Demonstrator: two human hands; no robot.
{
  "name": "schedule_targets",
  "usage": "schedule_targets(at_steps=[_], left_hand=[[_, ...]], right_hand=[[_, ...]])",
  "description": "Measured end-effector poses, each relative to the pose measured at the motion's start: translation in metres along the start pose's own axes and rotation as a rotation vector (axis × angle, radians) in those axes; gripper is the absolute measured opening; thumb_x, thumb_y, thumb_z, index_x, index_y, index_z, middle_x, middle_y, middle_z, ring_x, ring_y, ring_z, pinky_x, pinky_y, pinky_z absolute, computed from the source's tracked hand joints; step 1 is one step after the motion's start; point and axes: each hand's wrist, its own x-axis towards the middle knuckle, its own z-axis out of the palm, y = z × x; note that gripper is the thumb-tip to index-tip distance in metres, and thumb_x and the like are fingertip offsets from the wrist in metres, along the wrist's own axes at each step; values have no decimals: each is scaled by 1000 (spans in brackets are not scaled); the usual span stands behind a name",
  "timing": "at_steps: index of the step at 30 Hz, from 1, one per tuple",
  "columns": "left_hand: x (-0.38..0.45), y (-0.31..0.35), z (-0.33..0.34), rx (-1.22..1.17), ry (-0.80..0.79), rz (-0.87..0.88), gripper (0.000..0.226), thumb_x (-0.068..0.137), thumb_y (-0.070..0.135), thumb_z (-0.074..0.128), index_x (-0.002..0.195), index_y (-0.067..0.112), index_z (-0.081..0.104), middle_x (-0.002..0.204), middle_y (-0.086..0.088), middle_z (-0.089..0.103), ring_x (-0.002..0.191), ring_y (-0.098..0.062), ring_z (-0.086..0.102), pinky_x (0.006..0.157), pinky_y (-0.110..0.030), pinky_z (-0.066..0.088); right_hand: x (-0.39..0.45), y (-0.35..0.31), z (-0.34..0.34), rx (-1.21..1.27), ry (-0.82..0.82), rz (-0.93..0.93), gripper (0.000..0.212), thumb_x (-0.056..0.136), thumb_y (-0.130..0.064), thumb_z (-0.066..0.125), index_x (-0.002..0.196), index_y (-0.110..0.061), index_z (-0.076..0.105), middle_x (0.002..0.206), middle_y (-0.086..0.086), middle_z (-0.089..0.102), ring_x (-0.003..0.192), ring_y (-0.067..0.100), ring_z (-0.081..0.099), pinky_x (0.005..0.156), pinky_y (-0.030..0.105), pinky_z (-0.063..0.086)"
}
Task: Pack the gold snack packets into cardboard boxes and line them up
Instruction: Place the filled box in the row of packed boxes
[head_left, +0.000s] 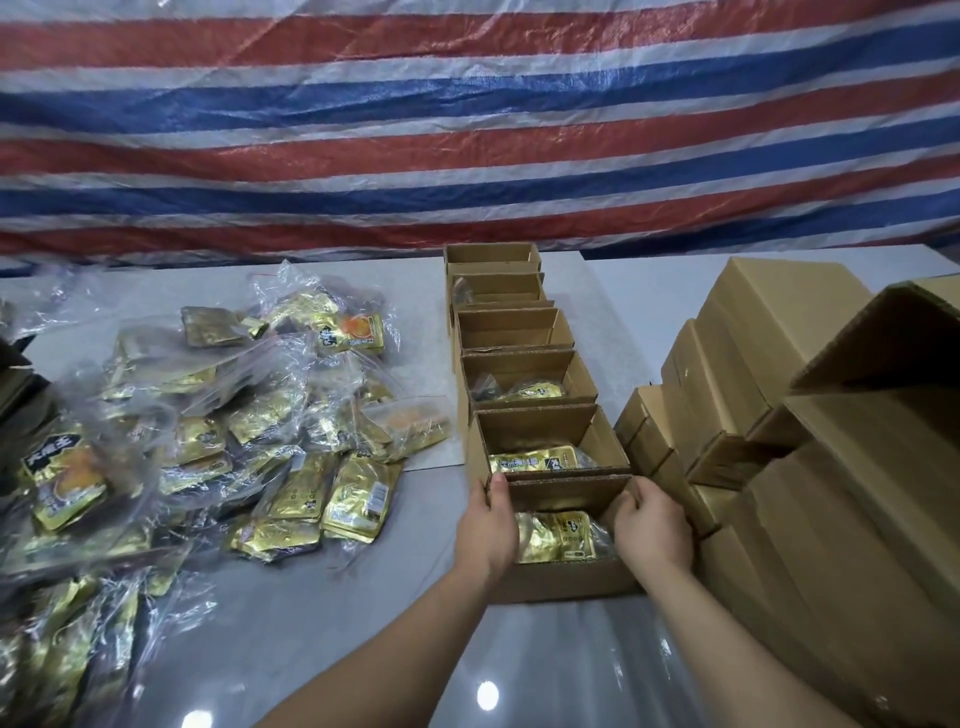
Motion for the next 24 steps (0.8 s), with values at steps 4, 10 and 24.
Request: schedule_targets(at_steps=[4,10,24], left_hand=[[21,11,-8,-25,-25,-3,65,100,57,23,151,17,32,152,-6,41,140,-28,36,116,-39,27],[31,22,-10,-26,-65,-45,69,99,59,21,150,15,31,150,-10,42,139,-31,37,112,-38,27],[-88,-60,-158,222,22,-99,38,100,42,39,128,19,52,124,-4,61,112,-18,58,86,-24,39]], right_hand=[[16,-18,5,-26,-34,-4,18,101,-17,45,99,-10,61,104,17,67,93,38,61,71,32,39],[30,-29,5,-75,-86,-42,20,104,-25,39,93,-13,51,104,20,66,95,39,60,69,34,37],[-89,-76,4,-94,205,-494,33,74,2,73,105,8,65,104,25,66,93,45,62,83,51,51]])
